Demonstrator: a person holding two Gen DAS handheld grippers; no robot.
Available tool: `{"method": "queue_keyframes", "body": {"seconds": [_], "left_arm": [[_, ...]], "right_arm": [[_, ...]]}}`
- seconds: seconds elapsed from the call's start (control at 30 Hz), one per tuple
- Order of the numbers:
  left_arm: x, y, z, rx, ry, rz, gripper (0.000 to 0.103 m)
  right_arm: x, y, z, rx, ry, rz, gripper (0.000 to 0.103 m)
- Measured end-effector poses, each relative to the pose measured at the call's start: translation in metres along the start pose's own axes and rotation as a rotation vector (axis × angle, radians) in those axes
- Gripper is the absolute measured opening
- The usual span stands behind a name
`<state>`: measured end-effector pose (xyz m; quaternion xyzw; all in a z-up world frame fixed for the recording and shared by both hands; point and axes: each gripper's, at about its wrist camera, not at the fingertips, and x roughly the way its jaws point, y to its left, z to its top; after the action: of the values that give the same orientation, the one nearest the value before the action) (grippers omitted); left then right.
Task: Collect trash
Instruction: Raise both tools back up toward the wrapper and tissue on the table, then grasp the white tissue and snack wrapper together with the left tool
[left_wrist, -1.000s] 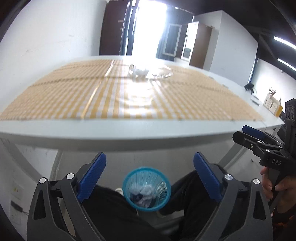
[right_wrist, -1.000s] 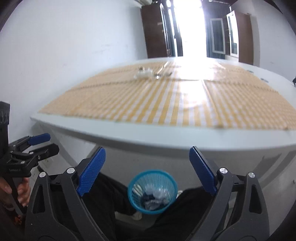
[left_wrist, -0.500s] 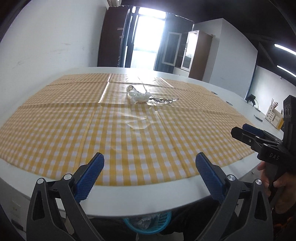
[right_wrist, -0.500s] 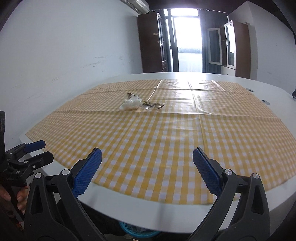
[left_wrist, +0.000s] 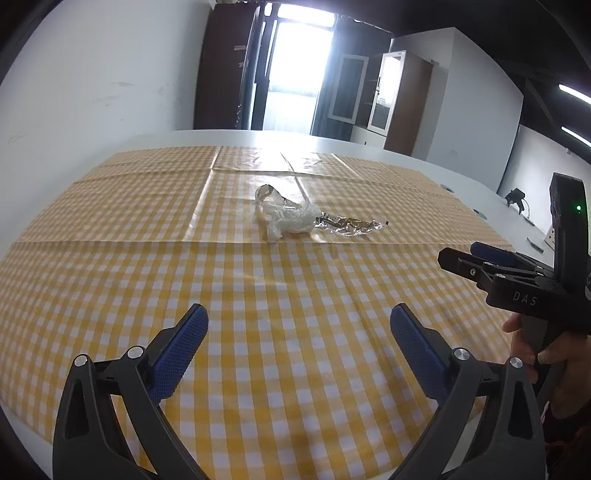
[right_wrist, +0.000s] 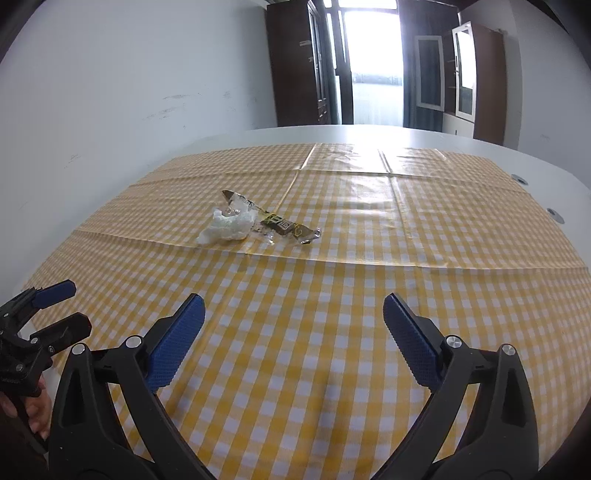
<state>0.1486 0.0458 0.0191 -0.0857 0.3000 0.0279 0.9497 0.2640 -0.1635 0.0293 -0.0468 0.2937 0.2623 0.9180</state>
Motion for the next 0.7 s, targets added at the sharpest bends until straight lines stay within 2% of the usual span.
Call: {"method": "queue_keyframes", "body": {"seconds": [0.4,0.43,0.5,0.53,0.7], "left_arm": [[0.061,0.001,0.056,0.13,0.064,0.07,0.097],[0.07,0.0,0.06,0.146,0.074,0.085,0.097],[0.088,-0.004,0.069,0.182,0.097,0.111,0.097],[0.099,-0.005,0.074,0.2,0.109,0.112,0.097],[0.149,-0.009,0.087,0.24,0.205,0.109,0.096]], "right_arm": [[0.08,-0.022,0.046,0.065,0.132,-0.002,0.079],[0.085,-0.023,0.049,0.065,0.137,0.004,0.074],[0.097,-0.026,0.056,0.065,0.156,0.022,0.074],[0.103,-0.027,0.06,0.063,0.163,0.02,0.07],[0.13,-0.025,0.071,0.035,0.194,-0.032,0.064]]}}
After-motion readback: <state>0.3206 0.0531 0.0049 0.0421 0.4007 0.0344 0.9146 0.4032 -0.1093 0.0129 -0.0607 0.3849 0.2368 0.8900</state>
